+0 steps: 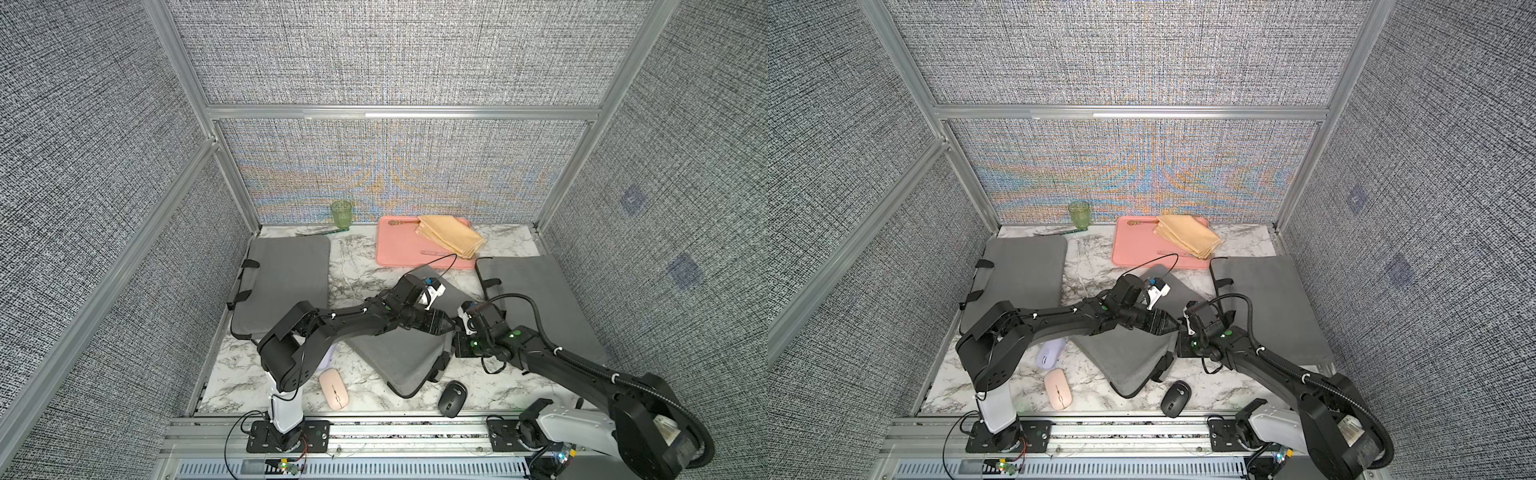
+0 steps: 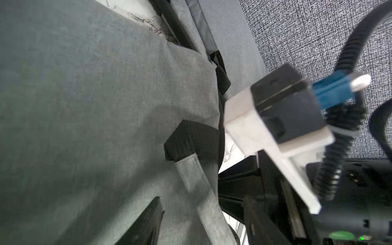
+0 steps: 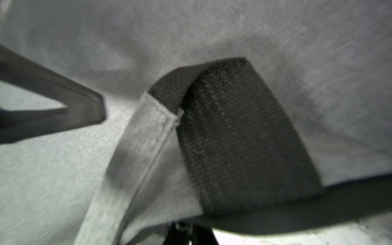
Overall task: Put the mouse into the laptop bag
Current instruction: Unzip the zipper on the zippered laptop bag.
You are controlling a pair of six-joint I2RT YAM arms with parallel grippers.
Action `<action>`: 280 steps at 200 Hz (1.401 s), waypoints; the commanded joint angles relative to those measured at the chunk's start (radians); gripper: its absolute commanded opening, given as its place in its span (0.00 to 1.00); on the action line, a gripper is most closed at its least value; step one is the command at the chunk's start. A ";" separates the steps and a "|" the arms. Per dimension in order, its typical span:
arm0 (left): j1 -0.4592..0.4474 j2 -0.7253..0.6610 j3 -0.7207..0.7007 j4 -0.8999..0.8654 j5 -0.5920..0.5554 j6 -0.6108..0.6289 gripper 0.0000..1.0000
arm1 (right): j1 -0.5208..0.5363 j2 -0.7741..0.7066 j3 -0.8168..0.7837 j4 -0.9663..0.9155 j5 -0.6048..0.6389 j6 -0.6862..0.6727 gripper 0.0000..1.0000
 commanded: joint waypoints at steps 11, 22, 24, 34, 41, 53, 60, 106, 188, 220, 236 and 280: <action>-0.008 0.008 0.019 -0.038 0.000 0.024 0.64 | -0.001 -0.018 -0.004 0.090 -0.037 0.021 0.00; -0.013 0.018 0.030 -0.047 0.000 0.024 0.65 | 0.001 -0.016 -0.002 0.099 -0.050 0.024 0.00; -0.013 0.019 0.032 -0.047 -0.001 0.024 0.65 | -0.001 -0.014 -0.003 0.102 -0.051 0.024 0.00; -0.019 0.028 0.043 -0.057 -0.002 0.027 0.59 | -0.001 -0.010 -0.004 0.108 -0.057 0.027 0.00; -0.024 0.033 0.049 -0.062 -0.004 0.027 0.51 | -0.001 -0.006 -0.001 0.111 -0.061 0.027 0.00; -0.028 0.041 0.058 -0.066 -0.003 0.027 0.47 | -0.002 0.000 -0.002 0.117 -0.067 0.029 0.00; -0.029 0.046 0.063 -0.067 -0.004 0.027 0.47 | 0.000 0.001 -0.003 0.123 -0.070 0.030 0.00; -0.031 0.060 0.091 -0.066 -0.006 0.022 0.18 | -0.001 0.013 -0.010 0.143 -0.080 0.034 0.00; 0.007 0.085 0.154 -0.100 -0.106 0.018 0.00 | 0.018 0.000 -0.009 0.070 -0.035 0.008 0.00; 0.017 0.232 0.203 -0.061 -0.058 0.026 0.00 | 0.043 -0.035 0.013 -0.050 0.048 0.013 0.00; 0.017 0.291 0.208 -0.011 -0.044 -0.013 0.00 | 0.058 -0.039 0.033 -0.118 0.098 0.026 0.00; 0.017 0.332 0.227 0.031 -0.067 -0.035 0.00 | 0.196 0.053 0.120 -0.170 0.083 0.021 0.00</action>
